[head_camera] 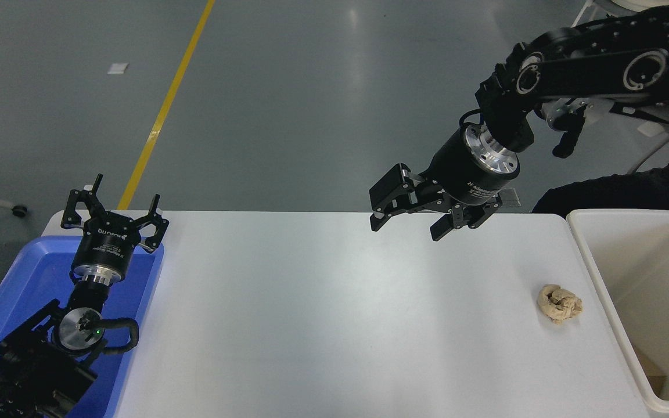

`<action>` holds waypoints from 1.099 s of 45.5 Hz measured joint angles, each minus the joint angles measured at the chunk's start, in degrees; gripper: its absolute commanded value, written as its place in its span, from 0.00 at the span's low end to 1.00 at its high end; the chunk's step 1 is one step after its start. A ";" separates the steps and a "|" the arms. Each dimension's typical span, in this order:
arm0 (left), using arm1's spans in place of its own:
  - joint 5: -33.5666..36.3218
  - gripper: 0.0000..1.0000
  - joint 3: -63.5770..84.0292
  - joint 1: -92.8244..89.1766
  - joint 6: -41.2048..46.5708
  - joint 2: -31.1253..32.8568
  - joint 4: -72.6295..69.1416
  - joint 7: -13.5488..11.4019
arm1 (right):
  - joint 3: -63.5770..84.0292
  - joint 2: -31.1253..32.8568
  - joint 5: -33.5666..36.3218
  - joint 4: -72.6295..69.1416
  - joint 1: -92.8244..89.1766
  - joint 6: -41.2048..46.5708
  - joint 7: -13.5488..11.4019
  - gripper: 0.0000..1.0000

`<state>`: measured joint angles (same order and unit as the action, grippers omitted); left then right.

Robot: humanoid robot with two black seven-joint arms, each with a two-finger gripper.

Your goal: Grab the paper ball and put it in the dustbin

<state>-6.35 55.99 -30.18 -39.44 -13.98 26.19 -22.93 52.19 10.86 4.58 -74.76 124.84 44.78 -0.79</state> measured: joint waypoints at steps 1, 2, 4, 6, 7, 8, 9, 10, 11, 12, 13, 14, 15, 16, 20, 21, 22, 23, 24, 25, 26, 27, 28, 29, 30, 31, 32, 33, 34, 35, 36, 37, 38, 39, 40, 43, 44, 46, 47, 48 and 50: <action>0.00 1.00 0.00 0.00 0.01 0.00 0.00 0.00 | 0.13 -0.03 0.11 -0.15 0.49 0.03 0.00 1.00; 0.00 1.00 0.00 0.00 0.01 0.00 0.00 0.00 | 0.17 -0.03 0.15 -0.18 0.65 0.04 0.00 1.00; -0.02 1.00 0.13 0.00 0.01 0.01 0.00 0.01 | 0.37 0.03 0.22 -0.38 1.09 0.06 -0.04 1.00; -0.04 1.00 0.31 0.00 0.01 0.02 0.00 0.02 | 0.50 0.23 0.30 -0.57 1.55 0.10 -0.11 1.00; -0.04 1.00 0.38 0.00 0.01 0.03 0.00 0.05 | 0.59 0.39 0.30 -0.65 1.83 0.09 -0.16 1.00; -0.04 1.00 0.41 0.00 0.01 0.04 0.00 0.07 | 0.66 0.51 0.30 -0.71 2.01 0.10 -0.19 1.00; -0.05 1.00 0.43 0.00 0.01 0.05 0.00 0.09 | 0.73 0.59 0.31 -0.77 2.14 0.12 -0.20 1.00; -0.05 1.00 0.45 0.00 0.01 0.05 0.00 0.09 | 0.80 0.67 0.31 -0.84 2.27 0.14 -0.22 1.00; -0.05 1.00 0.47 0.01 0.01 0.05 0.00 0.09 | 0.90 0.79 0.31 -0.91 2.46 0.14 -0.26 1.00; -0.05 1.00 0.47 0.01 0.01 0.06 0.00 0.09 | 0.97 0.87 0.30 -0.94 2.57 0.14 -0.29 1.00; -0.05 1.00 0.49 0.01 0.01 0.06 0.00 0.09 | 1.03 0.93 0.30 -0.98 2.66 0.15 -0.30 1.00; -0.05 1.00 0.51 0.02 0.01 0.07 0.00 0.09 | 1.13 1.00 0.31 -1.04 2.74 0.16 -0.32 1.00; -0.05 1.00 0.52 0.02 0.01 0.07 0.00 0.09 | 1.18 1.05 0.30 -1.07 2.78 0.17 -0.33 1.00; -0.06 1.00 0.53 0.03 0.01 0.07 0.00 0.09 | 1.23 1.09 0.30 -1.09 2.80 0.17 -0.35 1.00; -0.06 1.00 0.56 0.03 0.01 0.08 0.00 0.06 | 1.44 1.22 0.18 -1.19 2.81 0.18 -0.38 1.00; -0.06 1.00 0.56 0.03 0.01 0.08 0.00 0.04 | 1.50 1.26 0.14 -1.20 2.69 0.19 -0.38 1.00; -0.06 1.00 0.57 0.03 0.01 0.08 0.00 0.02 | 1.56 1.29 0.11 -1.20 2.56 0.19 -0.39 1.00; -0.06 1.00 0.58 0.03 0.01 0.08 0.00 0.01 | 1.62 1.31 0.06 -1.21 2.41 0.19 -0.40 1.00; -0.06 1.00 0.58 0.03 0.01 0.09 0.00 0.00 | 1.68 1.34 -0.08 -1.20 2.19 0.20 -0.41 1.00; -0.06 1.00 0.58 0.03 0.01 0.09 0.00 0.00 | 1.73 1.37 -0.29 -1.20 1.99 0.20 -0.41 1.00; -0.06 1.00 0.59 0.04 0.01 0.09 0.00 0.00 | 1.82 1.42 -0.58 -1.20 1.75 0.20 -0.42 1.00; -0.07 1.00 0.59 0.04 0.01 0.09 0.00 0.00 | 1.98 1.54 -1.12 -1.18 1.36 0.20 -0.42 1.00; -0.06 1.00 0.59 0.04 0.01 0.09 0.00 0.00 | 2.10 1.65 -1.51 -1.15 1.10 0.21 -0.43 1.00; -0.07 1.00 0.60 0.04 0.01 0.09 0.00 0.00 | 2.24 1.79 -2.00 -1.09 0.82 0.21 -0.43 1.00; -0.06 1.00 0.60 0.04 0.01 0.09 0.00 0.00 | 2.45 2.07 -2.88 -0.98 0.38 0.21 -0.41 1.00; -0.06 1.00 0.60 0.04 0.01 0.09 0.00 0.00 | 2.63 2.29 -3.50 -0.90 0.04 0.19 -0.43 1.00; -0.08 1.00 0.60 0.04 0.01 0.09 0.00 -0.01 | 2.84 2.55 -4.24 -0.85 -0.36 0.12 -0.43 1.00; -0.06 1.00 0.60 0.04 0.01 0.09 0.00 -0.01 | 3.13 2.93 -5.25 -0.76 -0.90 -0.01 -0.43 1.00; -0.06 1.00 0.61 0.04 0.01 0.09 0.00 0.00 | 3.38 3.28 -6.20 -0.67 -1.38 -0.16 -0.42 1.00; -0.06 1.00 0.61 0.04 0.01 0.09 0.00 0.00 | 3.62 3.72 -7.20 -0.48 -1.94 -0.33 -0.42 1.00; -0.06 1.00 0.61 0.04 0.01 0.09 0.00 -0.01 | 3.98 4.43 -8.68 -0.19 -2.81 -0.64 -0.43 1.00; -0.07 1.00 0.61 0.04 0.01 0.09 0.00 -0.01 | 4.22 4.92 -9.59 -0.02 -3.42 -0.84 -0.44 1.00; -0.07 1.00 0.61 0.04 0.01 0.09 0.00 0.00 | 4.38 5.47 -10.53 0.21 -4.08 -1.10 -0.43 1.00; -0.06 1.00 0.62 0.04 0.01 0.09 0.02 -0.01 | 4.58 6.30 -12.01 0.63 -5.11 -1.64 -0.42 1.00; -0.04 1.00 0.61 0.05 0.01 0.10 0.02 0.00 | 4.73 6.91 -12.95 0.98 -5.87 -2.05 -0.43 1.00; -0.03 1.00 0.62 0.04 0.00 0.10 0.02 -0.01 | 5.01 9.15 -16.38 2.57 -8.82 -3.68 -0.41 1.00; -0.02 1.00 0.62 0.05 0.01 0.10 0.01 0.00 | 5.04 9.83 -17.34 3.12 -9.80 -4.13 -0.40 1.00; -0.02 1.00 0.62 0.04 0.00 0.10 0.01 -0.01 | 5.05 11.36 -19.76 4.61 -12.30 -5.22 -0.36 1.00; -0.02 1.00 0.62 0.04 0.00 0.09 0.00 0.00 | 4.97 12.02 -20.76 5.39 -13.51 -5.67 -0.34 1.00; -0.01 1.00 0.62 0.04 0.00 0.10 0.00 0.00 | 4.89 12.61 -21.74 6.16 -14.76 -6.14 -0.33 1.00; -0.03 1.00 0.59 0.04 -0.01 0.10 0.00 -0.01 | 4.45 13.86 -23.87 8.00 -17.83 -7.31 -0.24 1.00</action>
<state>-6.38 56.58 -30.14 -39.45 -13.88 26.19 -22.94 56.64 24.72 -19.28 -66.76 107.01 37.47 -1.03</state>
